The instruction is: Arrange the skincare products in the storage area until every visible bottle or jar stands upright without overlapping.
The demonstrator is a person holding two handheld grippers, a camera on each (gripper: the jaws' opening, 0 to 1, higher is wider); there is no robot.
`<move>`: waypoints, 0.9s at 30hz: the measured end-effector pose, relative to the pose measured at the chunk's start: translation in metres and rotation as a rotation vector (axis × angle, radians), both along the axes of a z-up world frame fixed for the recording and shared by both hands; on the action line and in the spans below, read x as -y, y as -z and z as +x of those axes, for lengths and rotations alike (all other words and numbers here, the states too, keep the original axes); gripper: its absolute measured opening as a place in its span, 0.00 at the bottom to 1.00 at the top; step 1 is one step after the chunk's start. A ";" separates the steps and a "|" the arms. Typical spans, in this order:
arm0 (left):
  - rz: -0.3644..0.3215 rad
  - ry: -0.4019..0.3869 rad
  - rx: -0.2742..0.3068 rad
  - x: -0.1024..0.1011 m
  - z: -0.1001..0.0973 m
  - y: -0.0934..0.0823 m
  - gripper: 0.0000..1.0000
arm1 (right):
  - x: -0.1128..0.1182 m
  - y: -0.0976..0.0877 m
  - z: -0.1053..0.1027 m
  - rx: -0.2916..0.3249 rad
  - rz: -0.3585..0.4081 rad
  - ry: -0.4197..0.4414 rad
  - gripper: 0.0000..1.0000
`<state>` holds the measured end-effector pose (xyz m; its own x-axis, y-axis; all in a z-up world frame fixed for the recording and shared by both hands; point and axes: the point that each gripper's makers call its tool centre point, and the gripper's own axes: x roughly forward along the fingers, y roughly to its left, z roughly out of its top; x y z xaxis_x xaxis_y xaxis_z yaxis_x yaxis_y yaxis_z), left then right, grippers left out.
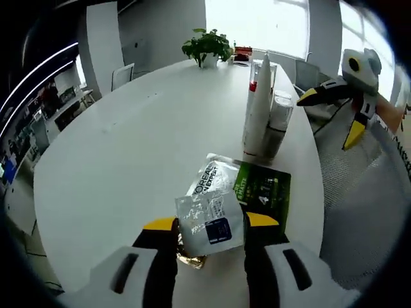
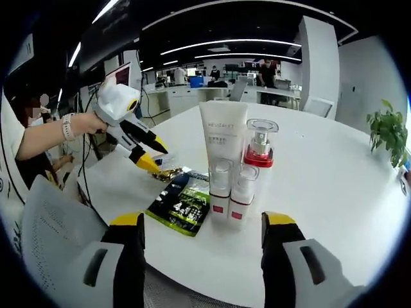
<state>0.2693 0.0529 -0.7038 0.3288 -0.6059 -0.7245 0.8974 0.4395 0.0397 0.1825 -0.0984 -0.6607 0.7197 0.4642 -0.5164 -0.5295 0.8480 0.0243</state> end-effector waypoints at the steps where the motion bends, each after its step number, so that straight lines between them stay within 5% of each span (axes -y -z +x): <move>1: 0.008 0.023 0.000 -0.001 -0.004 0.001 0.37 | 0.000 0.000 0.000 -0.001 0.001 0.001 0.77; 18: 0.103 0.222 -0.078 -0.018 -0.045 0.031 0.37 | -0.003 0.002 -0.002 -0.007 -0.017 -0.014 0.85; 23: 0.124 0.357 -0.098 -0.020 -0.059 0.040 0.37 | -0.002 0.003 -0.003 -0.008 -0.020 -0.013 0.85; 27: 0.147 0.353 -0.099 -0.021 -0.057 0.047 0.37 | -0.002 0.001 -0.003 -0.002 -0.011 -0.009 0.84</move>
<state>0.2118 0.0738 -0.7506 0.0427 -0.5565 -0.8297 0.9949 0.0993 -0.0154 0.1799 -0.0959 -0.6617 0.7143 0.4650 -0.5230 -0.5373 0.8432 0.0159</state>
